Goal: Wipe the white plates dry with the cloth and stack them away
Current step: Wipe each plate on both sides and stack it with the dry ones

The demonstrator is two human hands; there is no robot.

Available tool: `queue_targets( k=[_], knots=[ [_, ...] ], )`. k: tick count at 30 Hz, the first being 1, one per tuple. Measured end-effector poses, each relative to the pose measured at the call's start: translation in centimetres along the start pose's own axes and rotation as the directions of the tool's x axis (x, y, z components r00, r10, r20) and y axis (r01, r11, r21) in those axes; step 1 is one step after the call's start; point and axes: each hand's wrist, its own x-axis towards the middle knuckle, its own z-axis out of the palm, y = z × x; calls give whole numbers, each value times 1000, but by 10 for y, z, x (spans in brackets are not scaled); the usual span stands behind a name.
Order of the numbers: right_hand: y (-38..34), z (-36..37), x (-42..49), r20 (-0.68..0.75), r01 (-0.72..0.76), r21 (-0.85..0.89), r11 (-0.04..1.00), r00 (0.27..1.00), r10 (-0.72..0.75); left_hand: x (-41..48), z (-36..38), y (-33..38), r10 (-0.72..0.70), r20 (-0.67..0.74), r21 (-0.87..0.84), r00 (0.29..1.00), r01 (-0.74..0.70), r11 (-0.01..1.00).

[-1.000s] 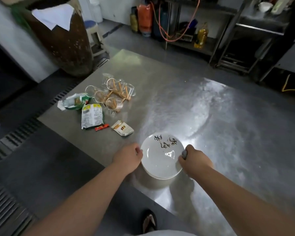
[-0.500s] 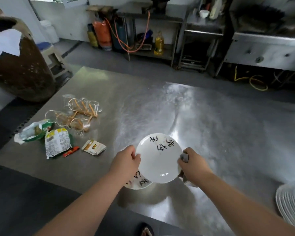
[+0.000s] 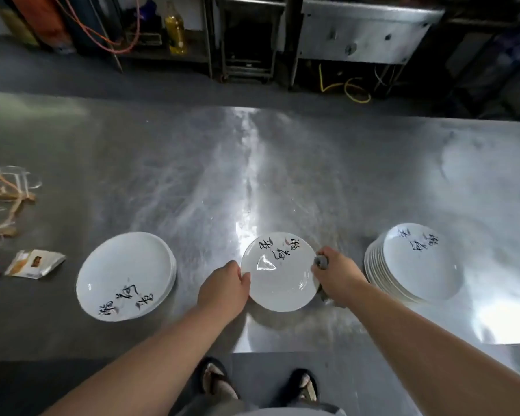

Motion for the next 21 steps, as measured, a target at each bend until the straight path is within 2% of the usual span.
queue_targets(
  k=[9,12,13,15,17,19,21],
  knots=[
    [48,12,22,67,27,-140,990,998,-18,-1,59,1,14,-64,86,998,-8,996],
    [45,7,17,-42,-17,-53,998,999,15,-9,64,-4,126,-175,126,977,-105,986],
    [42,6,16,-98,-17,-22,1000,995,15,-11,67,-9,143,-174,162,974,-115,980],
    [32,7,15,-156,57,-20,998,986,-59,-13,73,-18,146,-46,212,988,-133,968],
    [21,16,15,-142,240,-74,968,958,-249,-11,79,-24,182,71,294,981,-195,936],
    [15,33,18,-22,425,-218,878,898,-440,-8,83,-26,217,111,360,970,-243,901],
    [13,51,19,201,509,-465,724,857,-474,-7,84,-25,224,127,381,966,-256,888]
  ],
)
